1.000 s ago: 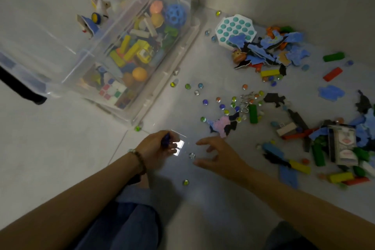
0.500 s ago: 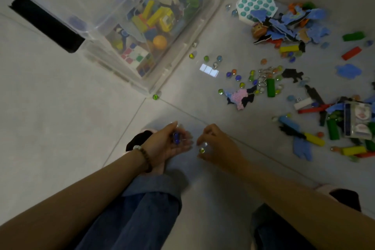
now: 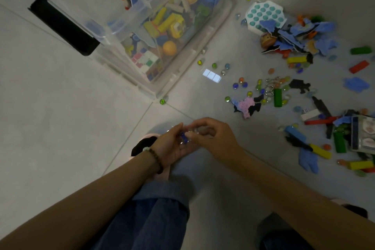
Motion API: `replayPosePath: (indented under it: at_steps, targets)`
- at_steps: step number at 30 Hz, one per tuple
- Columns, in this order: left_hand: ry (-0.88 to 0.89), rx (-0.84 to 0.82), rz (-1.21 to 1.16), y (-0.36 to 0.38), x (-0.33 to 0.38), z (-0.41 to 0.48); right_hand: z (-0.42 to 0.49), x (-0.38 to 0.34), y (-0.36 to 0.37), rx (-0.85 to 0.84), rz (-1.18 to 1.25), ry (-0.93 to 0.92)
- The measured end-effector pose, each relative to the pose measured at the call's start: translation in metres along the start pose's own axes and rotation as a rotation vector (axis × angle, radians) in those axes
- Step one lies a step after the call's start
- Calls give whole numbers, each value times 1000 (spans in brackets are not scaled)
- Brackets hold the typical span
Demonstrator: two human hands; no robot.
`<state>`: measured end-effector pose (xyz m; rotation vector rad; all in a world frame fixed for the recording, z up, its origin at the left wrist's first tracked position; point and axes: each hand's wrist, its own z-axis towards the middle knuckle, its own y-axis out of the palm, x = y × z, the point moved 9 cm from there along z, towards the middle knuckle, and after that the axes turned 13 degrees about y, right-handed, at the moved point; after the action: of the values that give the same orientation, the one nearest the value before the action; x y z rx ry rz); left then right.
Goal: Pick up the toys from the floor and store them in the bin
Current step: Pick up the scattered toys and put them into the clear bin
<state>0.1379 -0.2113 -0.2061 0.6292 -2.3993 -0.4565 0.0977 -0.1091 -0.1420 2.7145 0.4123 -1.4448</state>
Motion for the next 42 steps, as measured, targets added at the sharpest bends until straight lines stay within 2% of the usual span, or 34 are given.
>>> replayPosePath:
  at_steps: [3, 6, 8, 11, 13, 16, 21, 28, 36, 38, 42]
  targets:
    - [55, 2, -43, 2, 18, 3, 9, -16, -2, -1, -42, -49]
    - [184, 32, 87, -4, 52, 6, 26, -17, -30, 112, -3, -27]
    - [327, 73, 290, -13, 83, 6, 36, -15, -40, 160, -11, -13]
    - [539, 244, 724, -36, 129, 6, 47, -13, -37, 184, -32, 3]
    - [619, 314, 815, -46, 147, 7, 55, -11, -27, 160, -48, 21]
    - [625, 379, 778, -62, 153, 8, 68, -11, -1, 84, -48, 47]
    - [629, 403, 875, -79, 152, 9, 91, -11, 37, 41, -81, 91]
    - [634, 418, 859, -90, 158, 12, 113, -6, 55, 69, -164, 150]
    - [593, 407, 803, -88, 161, 17, 127, -12, 64, 86, -331, 112]
    - [565, 353, 789, -76, 159, 21, 125, -12, 61, 56, -277, 141]
    - [481, 314, 637, -58, 150, 25, 115, -22, 29, 71, 57, 160]
